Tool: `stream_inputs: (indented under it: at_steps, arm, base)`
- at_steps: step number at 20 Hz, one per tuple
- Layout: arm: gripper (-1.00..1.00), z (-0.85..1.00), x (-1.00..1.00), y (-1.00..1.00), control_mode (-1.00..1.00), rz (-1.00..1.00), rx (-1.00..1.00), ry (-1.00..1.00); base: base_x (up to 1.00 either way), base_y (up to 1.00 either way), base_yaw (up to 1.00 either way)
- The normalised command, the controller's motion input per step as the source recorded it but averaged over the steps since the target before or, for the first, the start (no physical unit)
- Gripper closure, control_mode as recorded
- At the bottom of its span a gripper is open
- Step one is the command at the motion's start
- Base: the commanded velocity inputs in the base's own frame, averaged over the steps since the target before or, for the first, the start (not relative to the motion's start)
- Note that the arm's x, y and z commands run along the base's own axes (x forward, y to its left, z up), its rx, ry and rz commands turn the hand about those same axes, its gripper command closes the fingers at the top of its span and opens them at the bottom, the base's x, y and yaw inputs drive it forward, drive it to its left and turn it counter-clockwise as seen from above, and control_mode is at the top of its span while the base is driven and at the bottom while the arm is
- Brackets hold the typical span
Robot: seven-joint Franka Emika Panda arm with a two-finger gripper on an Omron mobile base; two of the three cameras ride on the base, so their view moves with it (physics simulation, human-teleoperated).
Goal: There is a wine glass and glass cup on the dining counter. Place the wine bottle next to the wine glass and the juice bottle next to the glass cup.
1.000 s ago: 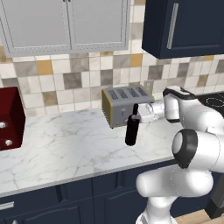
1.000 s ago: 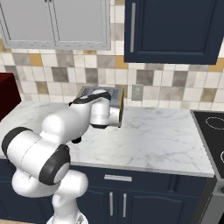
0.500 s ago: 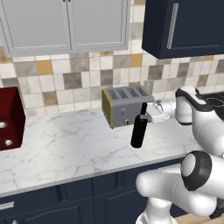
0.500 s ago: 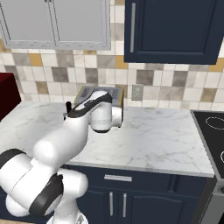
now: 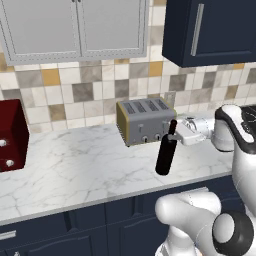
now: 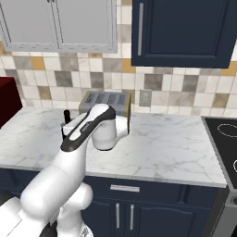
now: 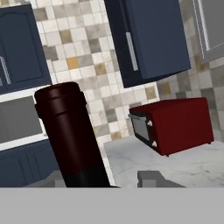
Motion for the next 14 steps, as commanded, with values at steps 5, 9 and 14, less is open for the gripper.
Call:
stream_inputs:
  at_steps: [5,9,14]
  arm:
    - [1.00,0.30,-0.44,-0.04,-1.00,0.00,0.01,0.01]
    - [1.00,0.13,-0.29,0.00,-1.00,0.00,0.00,0.03]
    - [1.00,0.00,-0.01,0.00,-1.00,0.00,0.00,0.04]
  base:
    - [0.00,0.00,0.00]
    - [0.00,0.00,0.00]
    - [0.00,0.00,0.00]
